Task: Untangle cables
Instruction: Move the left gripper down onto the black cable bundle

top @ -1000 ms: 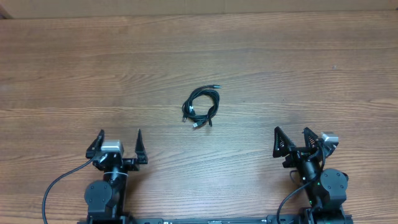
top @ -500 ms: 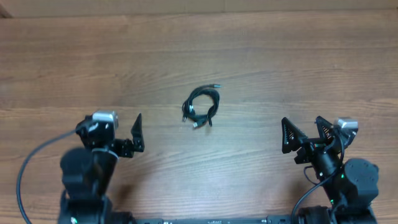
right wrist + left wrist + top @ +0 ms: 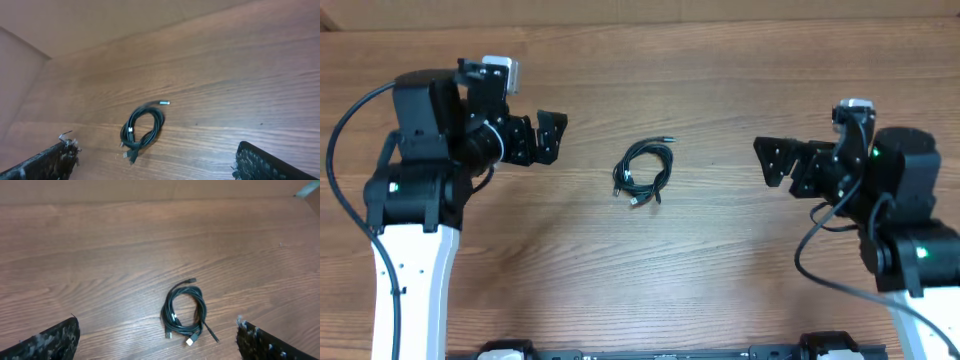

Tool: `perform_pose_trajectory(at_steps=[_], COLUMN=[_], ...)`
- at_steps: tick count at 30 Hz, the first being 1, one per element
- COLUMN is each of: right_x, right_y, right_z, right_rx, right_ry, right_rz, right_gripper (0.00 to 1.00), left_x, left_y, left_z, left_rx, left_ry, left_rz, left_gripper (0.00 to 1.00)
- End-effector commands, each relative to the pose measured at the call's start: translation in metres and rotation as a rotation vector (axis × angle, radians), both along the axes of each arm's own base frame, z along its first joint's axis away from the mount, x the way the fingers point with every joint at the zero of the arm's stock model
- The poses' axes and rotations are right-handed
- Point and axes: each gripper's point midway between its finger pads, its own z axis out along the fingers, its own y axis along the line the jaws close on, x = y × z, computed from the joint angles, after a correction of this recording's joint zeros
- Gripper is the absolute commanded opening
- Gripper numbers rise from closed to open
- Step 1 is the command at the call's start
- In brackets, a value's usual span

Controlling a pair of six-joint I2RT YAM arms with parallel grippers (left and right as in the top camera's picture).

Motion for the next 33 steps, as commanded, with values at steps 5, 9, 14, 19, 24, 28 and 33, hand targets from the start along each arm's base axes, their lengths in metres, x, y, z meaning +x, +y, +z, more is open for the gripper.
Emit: perform_pose_trajectory(at_steps=[5,9,14,19,24,28,33], right_x=[0.009,0.025,0.026,0.025,0.032,0.039,0.050], right_y=[0.028,0.029,0.028,0.006,-0.047,-0.049,-0.051], right_z=[-0.031,-0.049,-0.054,-0.056,-0.011,-0.036,-0.067], right_rx=[0.095,0.130,0.132,0.143,0.042,0.044,0.043], right_ry=[0.161,0.228,0.248,0.289,0.246,0.336,0.433], right_rz=[0.133,0.100,0.093,0.017,-0.189,-0.202,-0.208], right_gripper=[1.00,1.00,0.98,0.98,0.97,0.94,0.95], left_x=[0.011,0.020,0.055,0.066,0.063,0.061,0.053], left_y=[-0.026,-0.045,-0.059,-0.068,-0.091,-0.135,-0.176], left_z=[-0.042,-0.060,-0.040,0.004,-0.026,-0.122,-0.196], left_rx=[-0.119,-0.245,-0.322,-0.282,-0.265,-0.193,-0.165], left_ry=[0.181,0.284,0.213,0.130,0.294,0.568,0.733], left_rz=[-0.108,-0.126,-0.028,0.072,0.173,0.235,0.386], left_gripper=[0.99,1.00,1.00,1.00,1.00,1.00,0.74])
